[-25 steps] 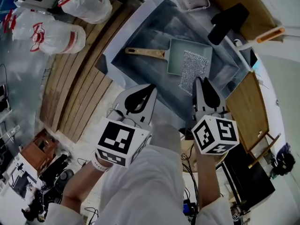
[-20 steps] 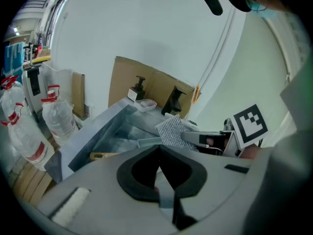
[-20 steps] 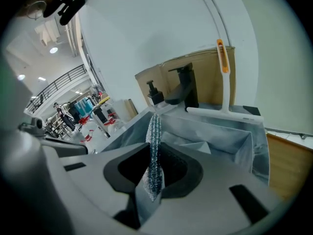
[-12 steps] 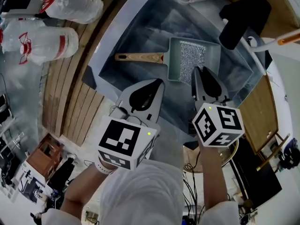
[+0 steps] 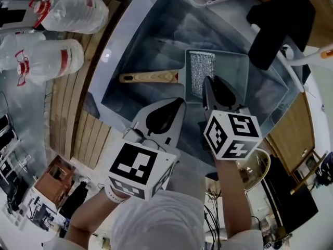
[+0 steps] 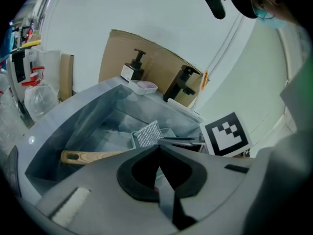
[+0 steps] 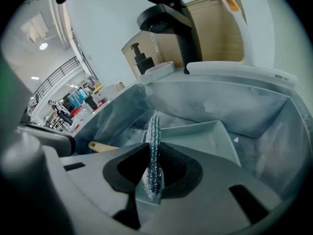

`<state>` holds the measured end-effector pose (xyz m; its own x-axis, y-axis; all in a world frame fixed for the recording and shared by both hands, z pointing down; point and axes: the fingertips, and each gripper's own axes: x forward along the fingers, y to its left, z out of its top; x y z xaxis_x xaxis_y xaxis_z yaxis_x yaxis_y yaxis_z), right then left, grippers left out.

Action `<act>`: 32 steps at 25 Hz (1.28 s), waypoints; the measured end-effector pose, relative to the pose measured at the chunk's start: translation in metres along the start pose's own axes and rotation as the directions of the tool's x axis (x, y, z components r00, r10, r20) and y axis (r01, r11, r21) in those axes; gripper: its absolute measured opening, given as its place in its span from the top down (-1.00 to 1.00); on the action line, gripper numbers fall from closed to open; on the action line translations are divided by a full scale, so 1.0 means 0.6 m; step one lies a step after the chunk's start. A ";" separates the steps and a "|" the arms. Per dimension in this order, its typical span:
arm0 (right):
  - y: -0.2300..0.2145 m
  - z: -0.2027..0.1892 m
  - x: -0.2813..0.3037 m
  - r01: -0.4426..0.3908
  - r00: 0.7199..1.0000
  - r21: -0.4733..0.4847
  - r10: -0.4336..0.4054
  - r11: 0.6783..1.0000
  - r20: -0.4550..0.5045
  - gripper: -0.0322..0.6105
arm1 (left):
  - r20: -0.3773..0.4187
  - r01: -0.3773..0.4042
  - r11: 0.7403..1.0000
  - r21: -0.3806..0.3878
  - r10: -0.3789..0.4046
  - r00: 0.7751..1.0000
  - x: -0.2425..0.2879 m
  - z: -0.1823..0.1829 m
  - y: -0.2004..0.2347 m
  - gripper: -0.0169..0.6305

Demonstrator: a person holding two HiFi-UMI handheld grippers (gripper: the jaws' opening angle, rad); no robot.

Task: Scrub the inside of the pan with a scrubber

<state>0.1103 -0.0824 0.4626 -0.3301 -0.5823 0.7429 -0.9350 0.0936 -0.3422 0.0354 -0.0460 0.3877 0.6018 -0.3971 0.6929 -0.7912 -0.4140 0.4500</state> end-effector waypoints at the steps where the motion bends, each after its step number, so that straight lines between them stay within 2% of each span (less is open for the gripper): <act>1: 0.002 -0.004 0.007 -0.003 1.000 0.003 0.003 1.000 -0.014 0.73 | -0.005 0.003 1.000 -0.002 -0.003 1.000 0.003 -0.002 0.000 0.97; 7: 0.012 -0.023 0.042 -0.023 0.996 -0.047 0.018 0.999 -0.090 0.73 | -0.004 -0.008 1.000 -0.027 0.008 1.000 0.009 -0.005 0.008 0.97; 12: 0.000 -0.030 0.048 -0.064 0.979 -0.095 0.044 0.993 -0.199 0.73 | -0.011 -0.002 1.000 -0.021 0.002 1.000 0.005 -0.011 0.006 0.96; 17: 0.003 -0.032 0.052 -0.028 0.978 -0.262 -0.028 0.965 -0.208 0.75 | -0.004 -0.009 0.999 -0.030 0.009 1.000 0.002 -0.014 0.011 0.96; 19: 0.002 -0.035 0.053 -0.011 0.976 -0.294 -0.053 0.956 -0.209 0.76 | -0.005 -0.007 1.000 -0.030 0.007 1.000 0.001 -0.017 0.008 0.96; 22: -0.005 -0.042 0.057 -0.007 0.971 -0.299 -0.064 0.954 -0.229 0.77 | 0.004 -0.005 1.000 -0.030 0.005 1.000 0.000 -0.018 0.005 0.97; 27: -0.020 -0.048 0.061 -0.016 0.966 -0.244 -0.049 0.970 -0.254 0.77 | 0.011 -0.010 0.999 -0.040 0.011 1.000 0.000 -0.021 0.003 0.97; 30: -0.034 -0.048 0.058 0.009 0.967 -0.198 -0.059 0.980 -0.249 0.77 | 0.012 -0.010 0.999 -0.036 0.010 1.000 -0.002 -0.021 0.003 0.97; 32: -0.046 -0.046 0.053 0.040 0.966 -0.203 -0.089 0.978 -0.242 0.77 | 0.016 -0.011 0.999 -0.034 0.012 1.000 -0.005 -0.020 0.004 0.96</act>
<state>0.1223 -0.0814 0.5114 -0.2669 -0.3757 0.8875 -0.9541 0.2327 -0.1884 0.0304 -0.0361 0.3938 0.5941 -0.4154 0.6888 -0.8012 -0.3811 0.4613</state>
